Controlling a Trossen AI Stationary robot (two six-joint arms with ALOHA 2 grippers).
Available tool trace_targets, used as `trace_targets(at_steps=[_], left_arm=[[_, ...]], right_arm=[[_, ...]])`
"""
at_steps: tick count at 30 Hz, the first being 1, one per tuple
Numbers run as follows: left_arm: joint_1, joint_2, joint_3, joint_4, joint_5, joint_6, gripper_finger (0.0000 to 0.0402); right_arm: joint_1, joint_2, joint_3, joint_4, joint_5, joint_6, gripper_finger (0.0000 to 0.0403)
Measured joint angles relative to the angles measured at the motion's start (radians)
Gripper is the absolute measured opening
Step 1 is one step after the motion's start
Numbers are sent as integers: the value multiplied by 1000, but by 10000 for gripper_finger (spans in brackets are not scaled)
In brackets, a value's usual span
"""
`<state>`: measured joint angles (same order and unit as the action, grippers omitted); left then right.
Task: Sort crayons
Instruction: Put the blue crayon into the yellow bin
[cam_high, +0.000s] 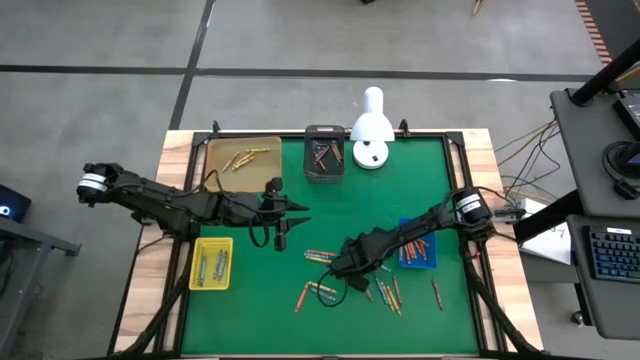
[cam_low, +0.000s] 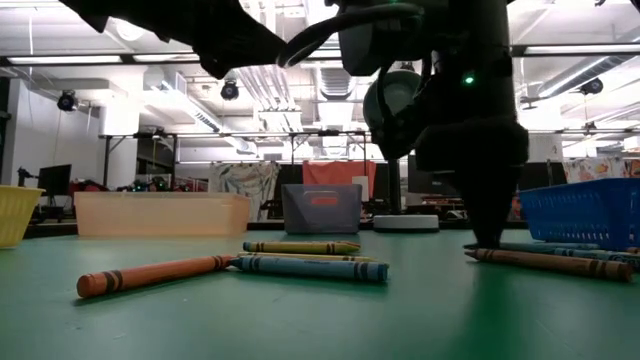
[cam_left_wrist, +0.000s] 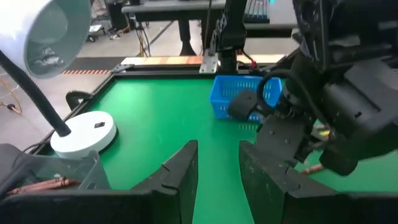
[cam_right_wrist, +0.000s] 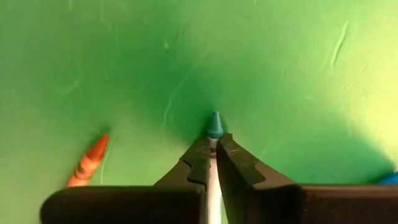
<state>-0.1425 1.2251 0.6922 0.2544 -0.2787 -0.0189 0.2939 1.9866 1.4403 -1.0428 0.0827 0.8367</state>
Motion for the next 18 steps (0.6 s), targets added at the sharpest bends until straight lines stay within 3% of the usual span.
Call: trace_targets(at_steps=[7,11,18], left_arm=[[-1,-7,0,38,1,9,99],[-1,-13,0,53,65,19,99],[-28,-14,-1,81,117,60,99]], right_arm=[[-10,-66,27,6,109,-50,9],[-6,-156,26,35,191,-99,9],[19,-349,-34,333,352,-320,9]])
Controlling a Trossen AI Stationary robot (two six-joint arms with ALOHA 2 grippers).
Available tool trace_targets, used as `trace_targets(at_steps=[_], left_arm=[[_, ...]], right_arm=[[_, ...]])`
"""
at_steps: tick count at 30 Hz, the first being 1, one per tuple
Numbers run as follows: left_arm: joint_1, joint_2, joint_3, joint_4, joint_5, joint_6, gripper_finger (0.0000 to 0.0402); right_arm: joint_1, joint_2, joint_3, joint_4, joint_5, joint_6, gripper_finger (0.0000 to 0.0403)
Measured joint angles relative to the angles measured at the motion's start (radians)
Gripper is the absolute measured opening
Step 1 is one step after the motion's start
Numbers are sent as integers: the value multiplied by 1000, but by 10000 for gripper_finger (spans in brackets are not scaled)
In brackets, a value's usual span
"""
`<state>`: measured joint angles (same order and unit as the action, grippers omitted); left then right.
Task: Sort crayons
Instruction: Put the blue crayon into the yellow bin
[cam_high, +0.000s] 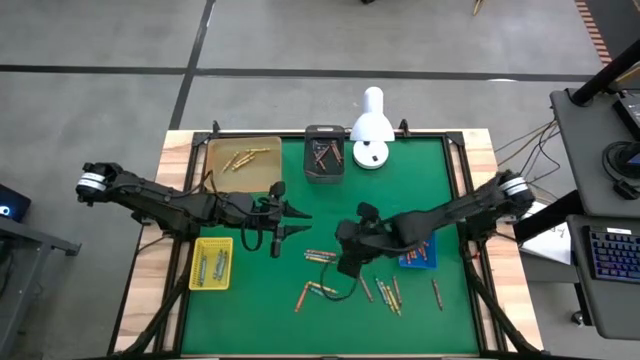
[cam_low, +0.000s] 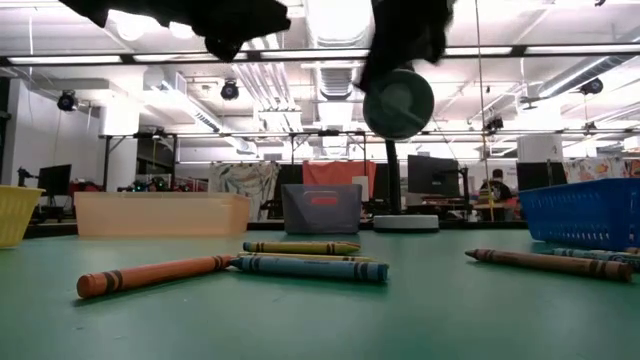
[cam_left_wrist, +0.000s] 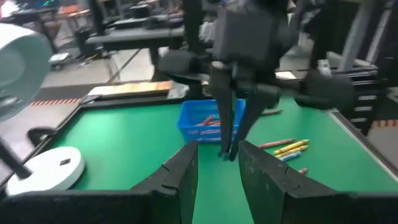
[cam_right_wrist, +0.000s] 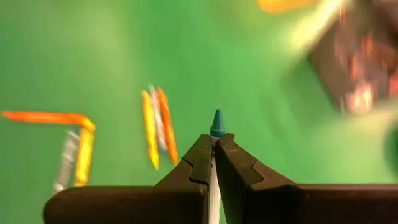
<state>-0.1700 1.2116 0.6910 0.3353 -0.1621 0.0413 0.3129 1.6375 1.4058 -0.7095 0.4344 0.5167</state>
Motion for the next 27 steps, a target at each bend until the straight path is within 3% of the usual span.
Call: trace_targets(at_steps=[6,11,14,19,27], left_arm=[[-64,0,-39,96,76,43,99],[-92,1,-114,263,75,17,99],[-93,1,-149,359,73,-26,99],[-93,3,-165,432,69,-62,99],[-98,62,-163,495,68,-87,99]], right_arm=[[25,-154,-178,496,54,-318,9],[17,-207,-338,1024,-107,-550,9],[-4,-203,-400,1240,-222,-611,8],[-45,-162,-421,1377,-285,-634,9],[-84,-98,-343,1362,-364,-654,9]])
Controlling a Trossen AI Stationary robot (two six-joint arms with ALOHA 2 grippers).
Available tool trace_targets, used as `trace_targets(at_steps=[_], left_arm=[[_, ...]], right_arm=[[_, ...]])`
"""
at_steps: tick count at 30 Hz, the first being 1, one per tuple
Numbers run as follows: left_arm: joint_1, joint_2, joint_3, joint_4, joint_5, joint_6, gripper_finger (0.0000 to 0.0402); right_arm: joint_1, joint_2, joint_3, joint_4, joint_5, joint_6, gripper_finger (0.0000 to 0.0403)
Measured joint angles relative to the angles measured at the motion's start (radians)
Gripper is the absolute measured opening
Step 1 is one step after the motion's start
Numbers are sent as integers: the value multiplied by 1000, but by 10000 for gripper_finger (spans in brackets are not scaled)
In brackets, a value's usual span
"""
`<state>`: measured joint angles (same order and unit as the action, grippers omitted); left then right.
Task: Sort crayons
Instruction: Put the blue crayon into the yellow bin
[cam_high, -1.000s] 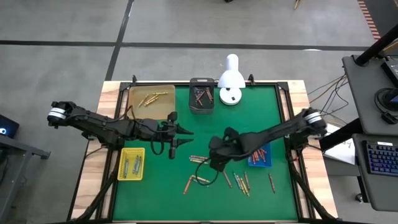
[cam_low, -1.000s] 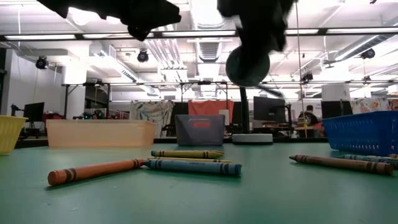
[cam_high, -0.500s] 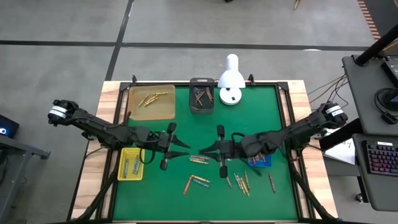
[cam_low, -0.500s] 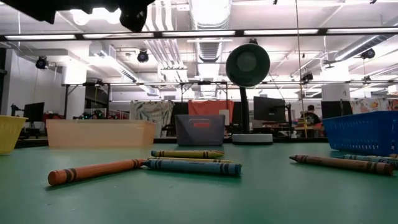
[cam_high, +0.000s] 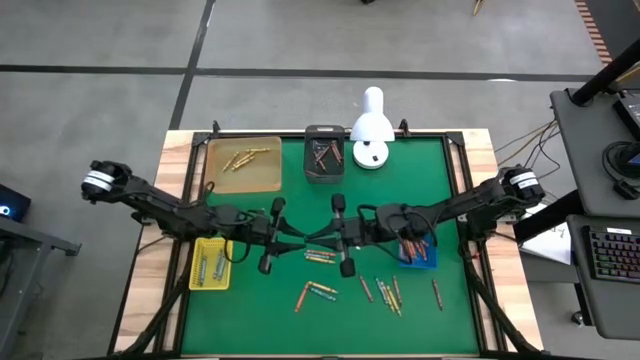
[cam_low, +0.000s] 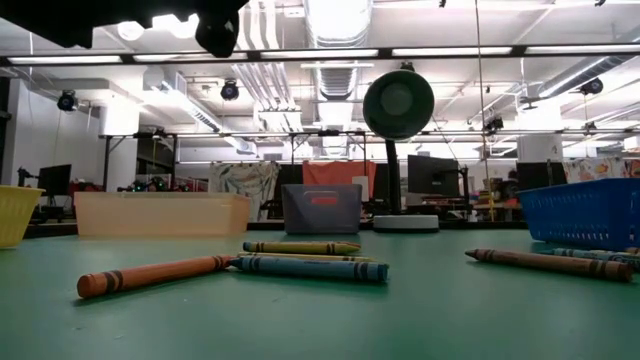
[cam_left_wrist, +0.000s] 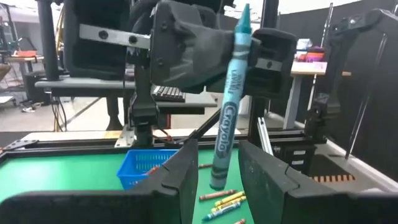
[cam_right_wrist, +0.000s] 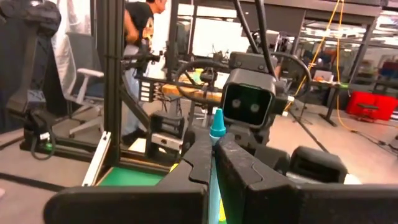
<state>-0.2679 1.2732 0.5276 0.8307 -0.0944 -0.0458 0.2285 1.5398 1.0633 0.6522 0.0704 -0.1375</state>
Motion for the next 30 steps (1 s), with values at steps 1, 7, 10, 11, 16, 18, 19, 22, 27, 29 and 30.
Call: trace_targets(at_steps=[1,7,10,11,16,18,19,22,27,29,30], left_arm=[[-2,3,0,1,0,-1,99],[-7,16,1,25,-40,-24,94],[-8,16,1,24,-101,-55,74],[-8,16,1,24,-101,-60,64],[-11,16,1,11,-75,-88,10],[-12,16,1,10,-75,-107,7],[-14,16,1,9,-75,-114,7],[-22,16,1,5,-76,-129,4],[-39,14,1,-8,-79,-150,2],[-40,13,1,-12,-79,-155,1],[-40,13,1,-16,-79,-156,1]], right_arm=[[-1,0,5,-14,0,-5,9],[-7,0,12,-27,0,-14,9],[-8,0,12,-27,4,-20,9],[-8,0,12,-27,6,-20,9],[-15,0,12,-27,16,-20,9],[-17,0,12,-27,16,-20,9],[-17,0,12,-27,16,-20,9],[-16,1,12,-28,15,-20,9],[-15,2,12,-33,8,-10,17],[-15,2,12,-44,8,-1,29],[-15,2,12,-51,8,6,37]])
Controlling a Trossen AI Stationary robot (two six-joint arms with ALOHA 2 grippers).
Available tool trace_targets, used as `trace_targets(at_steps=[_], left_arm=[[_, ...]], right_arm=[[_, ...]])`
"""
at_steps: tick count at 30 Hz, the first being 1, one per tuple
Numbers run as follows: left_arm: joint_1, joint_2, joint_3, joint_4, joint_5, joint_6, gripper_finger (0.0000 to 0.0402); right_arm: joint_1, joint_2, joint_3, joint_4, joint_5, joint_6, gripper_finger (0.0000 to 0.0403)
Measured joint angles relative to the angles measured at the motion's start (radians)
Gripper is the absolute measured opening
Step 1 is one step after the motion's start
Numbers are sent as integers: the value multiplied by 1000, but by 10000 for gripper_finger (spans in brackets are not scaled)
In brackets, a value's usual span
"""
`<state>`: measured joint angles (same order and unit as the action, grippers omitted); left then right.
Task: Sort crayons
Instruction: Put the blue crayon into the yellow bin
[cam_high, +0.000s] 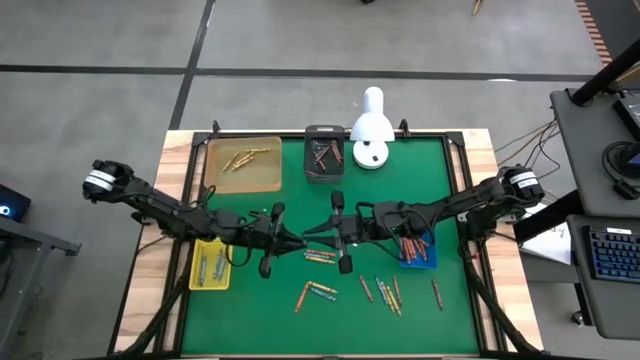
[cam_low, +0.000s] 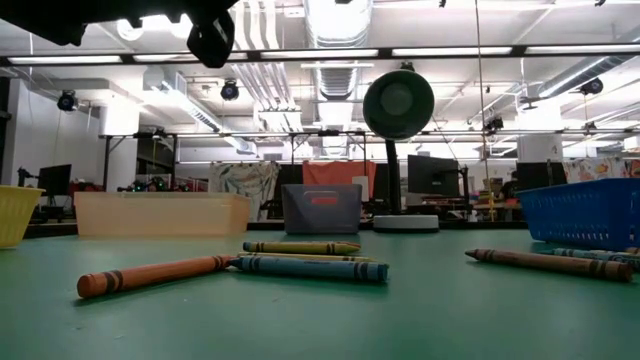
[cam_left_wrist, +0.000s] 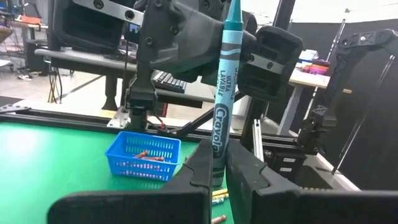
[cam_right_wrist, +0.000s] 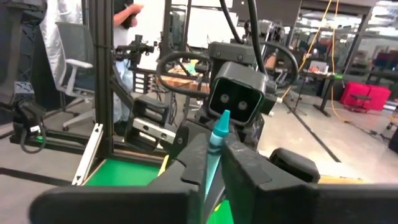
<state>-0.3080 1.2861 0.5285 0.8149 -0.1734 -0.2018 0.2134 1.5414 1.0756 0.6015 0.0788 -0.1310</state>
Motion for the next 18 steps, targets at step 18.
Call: trace_targets(at_steps=[18], left_arm=[[-1,-227,1,-597,-73,-454,0]], right_arm=[[-2,-86,0,-297,269,96,141]])
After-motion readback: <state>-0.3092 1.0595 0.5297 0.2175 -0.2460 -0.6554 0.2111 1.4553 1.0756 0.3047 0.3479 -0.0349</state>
